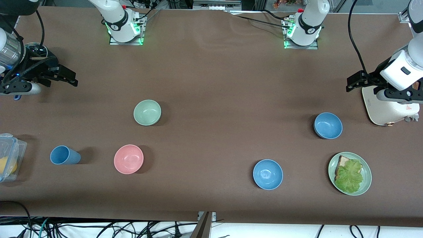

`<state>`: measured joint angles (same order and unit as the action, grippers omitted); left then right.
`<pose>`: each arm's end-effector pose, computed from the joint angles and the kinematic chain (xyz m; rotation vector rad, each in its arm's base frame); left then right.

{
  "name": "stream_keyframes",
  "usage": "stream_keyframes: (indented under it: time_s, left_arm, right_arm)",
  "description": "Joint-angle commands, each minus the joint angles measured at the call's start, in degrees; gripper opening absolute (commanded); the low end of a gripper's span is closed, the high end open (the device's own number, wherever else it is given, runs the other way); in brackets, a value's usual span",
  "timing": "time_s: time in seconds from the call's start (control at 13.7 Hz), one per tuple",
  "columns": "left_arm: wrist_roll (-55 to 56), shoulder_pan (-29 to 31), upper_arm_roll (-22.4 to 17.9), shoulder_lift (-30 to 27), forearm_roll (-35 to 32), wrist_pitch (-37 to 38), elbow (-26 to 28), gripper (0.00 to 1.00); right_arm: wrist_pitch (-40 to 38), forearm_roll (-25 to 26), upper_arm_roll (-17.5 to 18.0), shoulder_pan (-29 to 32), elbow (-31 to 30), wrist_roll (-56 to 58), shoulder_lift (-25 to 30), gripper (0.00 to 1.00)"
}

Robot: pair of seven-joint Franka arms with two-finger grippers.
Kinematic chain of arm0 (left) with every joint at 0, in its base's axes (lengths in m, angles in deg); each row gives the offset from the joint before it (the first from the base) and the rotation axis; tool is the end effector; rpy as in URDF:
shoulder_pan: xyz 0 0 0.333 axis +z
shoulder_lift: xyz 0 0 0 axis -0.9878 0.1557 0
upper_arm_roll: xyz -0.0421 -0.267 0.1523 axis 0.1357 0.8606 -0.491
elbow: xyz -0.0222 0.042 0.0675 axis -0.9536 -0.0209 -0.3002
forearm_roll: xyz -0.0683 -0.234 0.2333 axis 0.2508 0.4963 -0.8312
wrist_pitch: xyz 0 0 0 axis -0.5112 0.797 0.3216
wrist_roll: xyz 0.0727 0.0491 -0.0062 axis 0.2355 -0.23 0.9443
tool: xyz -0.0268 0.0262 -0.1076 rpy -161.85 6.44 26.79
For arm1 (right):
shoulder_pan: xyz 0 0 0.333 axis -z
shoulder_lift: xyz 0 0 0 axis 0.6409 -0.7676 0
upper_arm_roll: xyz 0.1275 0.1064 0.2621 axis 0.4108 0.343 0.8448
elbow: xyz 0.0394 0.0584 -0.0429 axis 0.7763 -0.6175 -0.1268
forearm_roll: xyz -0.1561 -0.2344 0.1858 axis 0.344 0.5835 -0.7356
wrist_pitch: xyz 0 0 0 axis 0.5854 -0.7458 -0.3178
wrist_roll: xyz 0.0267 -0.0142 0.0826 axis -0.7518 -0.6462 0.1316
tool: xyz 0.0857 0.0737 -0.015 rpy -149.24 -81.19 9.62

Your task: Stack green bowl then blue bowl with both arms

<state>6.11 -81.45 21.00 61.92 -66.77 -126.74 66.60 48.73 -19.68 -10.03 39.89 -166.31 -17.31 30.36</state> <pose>0.5051 -0.0133 0.5607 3.1170 -0.0716 -0.1004 0.5066 0.0366 0.5781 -3.0980 -0.0100 0.0831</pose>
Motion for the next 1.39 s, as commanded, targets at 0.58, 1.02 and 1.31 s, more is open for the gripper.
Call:
stream_keyframes:
  time_s: [0.58,1.02,1.31]
  left_arm:
    - [-0.16,-0.29,-0.23,0.09,-0.98,0.45,-0.7,1.0]
    - [-0.16,-0.21,-0.23,0.09,-0.98,0.45,-0.7,1.0]
    - [-0.16,-0.21,-0.23,0.09,-0.98,0.45,-0.7,1.0]
  right_arm:
    - [-0.93,1.6,0.46,0.23,1.6,-0.2,-0.64,1.0]
    - [-0.49,2.84,0.72,0.05,1.6,-0.28,-0.64,1.0]
    - [-0.58,2.84,0.46,0.23,1.6,-0.46,-0.73,1.0]
